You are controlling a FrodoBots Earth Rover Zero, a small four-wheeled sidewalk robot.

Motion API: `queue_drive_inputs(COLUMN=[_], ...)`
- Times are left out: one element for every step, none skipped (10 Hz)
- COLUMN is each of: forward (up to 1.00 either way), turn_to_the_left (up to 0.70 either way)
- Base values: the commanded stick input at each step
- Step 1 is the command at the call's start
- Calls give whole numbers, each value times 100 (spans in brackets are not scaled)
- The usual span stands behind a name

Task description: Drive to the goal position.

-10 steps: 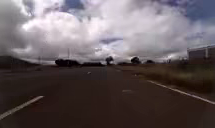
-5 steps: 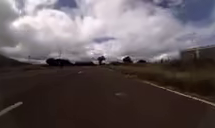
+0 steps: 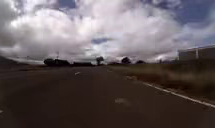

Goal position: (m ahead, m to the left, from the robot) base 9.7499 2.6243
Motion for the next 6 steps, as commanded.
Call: queue_drive_inputs(forward=[70, 70, 70, 70, 70, 70], turn_to_the_left=[0, 0, 0, 0, 0, 0])
